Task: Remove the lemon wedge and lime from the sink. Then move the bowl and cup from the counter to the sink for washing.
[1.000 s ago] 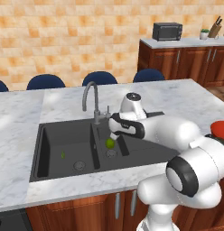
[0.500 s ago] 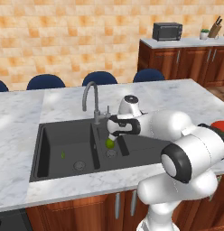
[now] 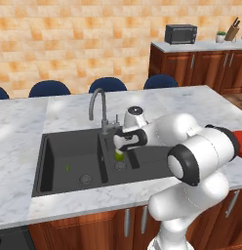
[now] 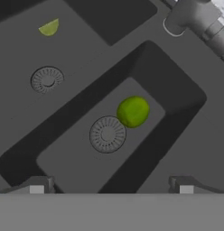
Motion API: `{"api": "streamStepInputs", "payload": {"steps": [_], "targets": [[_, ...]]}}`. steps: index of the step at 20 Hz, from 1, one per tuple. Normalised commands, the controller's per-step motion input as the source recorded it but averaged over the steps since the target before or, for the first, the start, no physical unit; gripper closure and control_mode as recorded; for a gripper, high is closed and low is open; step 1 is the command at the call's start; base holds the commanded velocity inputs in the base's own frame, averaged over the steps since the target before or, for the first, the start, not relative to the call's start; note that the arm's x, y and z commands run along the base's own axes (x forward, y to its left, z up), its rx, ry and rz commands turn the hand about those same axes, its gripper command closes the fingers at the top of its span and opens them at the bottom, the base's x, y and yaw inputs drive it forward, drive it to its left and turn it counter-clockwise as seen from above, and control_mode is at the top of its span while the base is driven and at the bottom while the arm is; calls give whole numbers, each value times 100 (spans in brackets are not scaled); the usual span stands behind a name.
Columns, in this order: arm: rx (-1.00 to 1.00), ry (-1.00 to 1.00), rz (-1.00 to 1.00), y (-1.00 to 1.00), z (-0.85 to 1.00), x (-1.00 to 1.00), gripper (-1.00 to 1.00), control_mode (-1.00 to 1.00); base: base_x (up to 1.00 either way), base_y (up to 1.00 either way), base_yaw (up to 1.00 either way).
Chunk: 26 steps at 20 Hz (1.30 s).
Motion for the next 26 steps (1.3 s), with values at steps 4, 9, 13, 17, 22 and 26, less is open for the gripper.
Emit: {"api": "streamStepInputs", "payload": {"steps": [4, 9, 13, 17, 22, 26], "targets": [[-13, 0, 0, 6, -16, 3, -100, -100, 0, 0, 0], [-5, 2, 1, 2, -12, 8, -100, -100, 0, 0, 0], [0, 2, 2, 0, -12, 11, -100, -100, 0, 0, 0], [0, 1, 5, 0, -12, 17, -100, -100, 0, 0, 0], [0, 0, 6, 1, -15, 17, -100, -100, 0, 0, 0], [0, -6, 5, 0, -16, 18, -100, -100, 0, 0, 0]]}}
